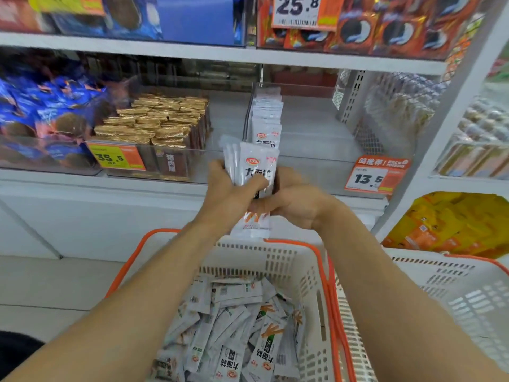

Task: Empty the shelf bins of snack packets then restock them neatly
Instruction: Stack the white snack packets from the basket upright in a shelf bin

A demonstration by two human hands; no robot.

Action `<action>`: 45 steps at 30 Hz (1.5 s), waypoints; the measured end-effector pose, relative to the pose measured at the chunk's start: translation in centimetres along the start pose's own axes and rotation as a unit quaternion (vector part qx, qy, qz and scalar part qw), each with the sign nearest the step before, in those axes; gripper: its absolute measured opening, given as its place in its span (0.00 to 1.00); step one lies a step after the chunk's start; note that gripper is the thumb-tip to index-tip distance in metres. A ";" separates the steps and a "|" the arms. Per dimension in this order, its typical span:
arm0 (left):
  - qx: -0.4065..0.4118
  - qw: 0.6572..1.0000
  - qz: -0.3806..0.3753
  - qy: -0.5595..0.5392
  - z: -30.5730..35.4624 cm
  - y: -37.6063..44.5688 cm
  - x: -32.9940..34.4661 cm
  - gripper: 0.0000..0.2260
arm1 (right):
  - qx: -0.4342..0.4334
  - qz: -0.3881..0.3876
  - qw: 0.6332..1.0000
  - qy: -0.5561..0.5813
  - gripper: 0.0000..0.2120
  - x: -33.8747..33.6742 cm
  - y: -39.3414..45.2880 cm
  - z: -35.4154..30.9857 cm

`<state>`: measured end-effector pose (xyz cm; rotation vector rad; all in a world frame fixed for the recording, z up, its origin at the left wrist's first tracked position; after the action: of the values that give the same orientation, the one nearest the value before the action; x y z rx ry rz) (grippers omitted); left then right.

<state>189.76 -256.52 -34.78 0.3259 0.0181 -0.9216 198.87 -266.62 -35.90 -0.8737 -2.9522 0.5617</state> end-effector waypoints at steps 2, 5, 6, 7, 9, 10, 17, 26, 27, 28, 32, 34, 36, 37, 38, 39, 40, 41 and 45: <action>0.071 0.997 -0.036 0.021 2.7 2.5 -0.1 0.24 | -0.056 0.053 0.997 -0.030 0.34 -2.1 -0.1 -3.3; 0.128 0.969 -0.148 0.152 4.1 5.9 -0.6 0.38 | -0.104 0.166 0.970 -0.145 0.40 -6.9 0.2 -7.3; 0.134 0.954 -0.170 0.210 3.7 6.8 -0.9 0.42 | -0.114 0.201 0.955 -0.184 0.43 -8.5 0.2 -8.2; 0.141 0.937 -0.178 0.266 3.1 7.6 -1.1 0.46 | -0.116 0.235 0.941 -0.212 0.45 -10.0 0.4 -8.7; 0.147 0.914 -0.178 0.334 1.7 8.4 -1.2 0.50 | -0.095 0.280 0.921 -0.254 0.44 -12.4 1.0 -8.8; 0.151 0.913 -0.179 0.334 0.8 8.9 -1.0 0.52 | -0.075 0.285 0.917 -0.270 0.39 -13.3 1.8 -8.6; 0.242 0.877 -0.073 0.410 -4.2 10.1 1.1 0.42 | 0.067 0.321 0.922 -0.207 0.14 -18.4 12.1 -7.9; 0.270 0.876 -0.020 0.400 -3.9 10.4 1.3 0.42 | 0.084 0.399 0.895 -0.183 0.30 -19.5 23.6 -6.7; 0.262 0.879 -0.022 0.397 -3.9 10.3 1.4 0.42 | 0.096 0.413 0.886 -0.189 0.31 -19.3 23.8 -6.4; 0.252 0.883 -0.025 0.396 -3.9 10.3 1.3 0.42 | 0.108 0.418 0.883 -0.186 0.33 -19.1 23.9 -6.3; 0.231 0.883 -0.025 0.407 -4.3 10.2 1.4 0.44 | 0.093 0.454 0.867 -0.184 0.15 -20.3 23.2 -5.9; 0.235 0.878 -0.016 0.415 -4.1 10.2 1.4 0.43 | 0.087 0.462 0.865 -0.176 0.13 -20.4 22.7 -5.7; 0.240 0.877 -0.016 0.415 -3.9 10.1 1.4 0.43 | 0.089 0.426 0.880 -0.191 0.10 -20.0 22.4 -5.6; 0.237 0.879 -0.020 0.414 -3.9 10.1 1.3 0.43 | 0.096 0.403 0.886 -0.208 0.10 -19.6 22.1 -5.6; 0.230 0.881 -0.026 0.412 -3.9 10.0 1.3 0.44 | 0.110 0.393 0.885 -0.222 0.12 -19.3 21.9 -5.6; 0.225 0.883 -0.029 0.411 -4.0 10.0 1.2 0.44 | 0.122 0.400 0.879 -0.231 0.14 -19.0 21.5 -5.5; 0.225 0.883 -0.030 0.412 -4.0 10.1 1.2 0.44 | 0.130 0.412 0.872 -0.229 0.17 -19.0 21.4 -5.4; 0.230 0.881 -0.030 0.412 -4.1 10.1 1.2 0.44 | 0.132 0.426 0.869 -0.215 0.20 -19.0 21.1 -5.3; 0.238 0.874 -0.037 0.422 -4.3 10.2 1.1 0.44 | 0.075 0.444 0.875 -0.178 0.23 -19.3 21.0 -5.4</action>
<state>199.01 -250.45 -36.27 1.1814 0.6227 -0.7865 226.78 -258.61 -36.34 -2.3212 -2.5335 1.0306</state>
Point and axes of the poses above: each hand's wrist, its own y-axis towards the middle knuckle, its own x-axis out of the palm, z = x × y, the point moved 2 cm from there along y, towards the middle knuckle, and after that the axes turned 13 degrees about x, right-handed, at the moved point
